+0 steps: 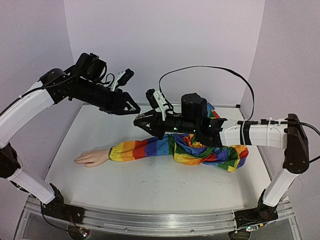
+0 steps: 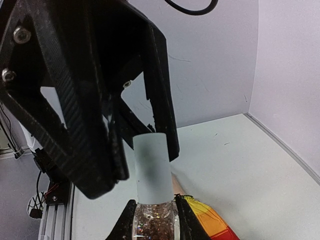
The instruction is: Paint the nails
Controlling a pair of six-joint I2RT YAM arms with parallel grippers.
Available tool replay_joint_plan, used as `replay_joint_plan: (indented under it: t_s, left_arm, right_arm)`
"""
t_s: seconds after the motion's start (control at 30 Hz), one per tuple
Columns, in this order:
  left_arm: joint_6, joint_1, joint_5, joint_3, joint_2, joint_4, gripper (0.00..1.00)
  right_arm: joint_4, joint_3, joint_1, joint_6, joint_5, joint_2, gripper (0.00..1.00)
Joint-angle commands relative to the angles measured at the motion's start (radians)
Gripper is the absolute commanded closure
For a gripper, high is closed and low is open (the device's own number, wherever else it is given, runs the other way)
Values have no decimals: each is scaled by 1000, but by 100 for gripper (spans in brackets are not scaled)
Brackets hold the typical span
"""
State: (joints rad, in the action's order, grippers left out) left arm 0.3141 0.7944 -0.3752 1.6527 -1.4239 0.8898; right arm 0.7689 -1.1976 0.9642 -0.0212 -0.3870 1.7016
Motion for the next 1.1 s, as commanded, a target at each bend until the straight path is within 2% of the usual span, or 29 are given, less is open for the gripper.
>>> replay_joint_plan:
  t_s: [0.0, 0.17, 0.47, 0.57, 0.83, 1.07]
  left_arm:
    - [3, -9, -15, 51, 8, -12, 58]
    - [5, -10, -24, 51, 1, -13, 66]
    - [-1, -10, -36, 54, -18, -12, 70]
    - [-3, -11, -36, 57, -21, -11, 74]
    - [-6, -13, -18, 68, -19, 3, 95]
    - [-6, -21, -7, 79, -3, 14, 97]
  right_arm:
    - [50, -53, -5, 13, -27, -39, 100]
    - [49, -51, -5, 13, -28, -42, 100]
    - [46, -51, -5, 13, -31, -48, 100]
    - [45, -51, -5, 14, -32, -49, 100]
    - [43, -47, -4, 37, -30, -49, 100]
    - [41, -43, -5, 55, -33, -46, 100]
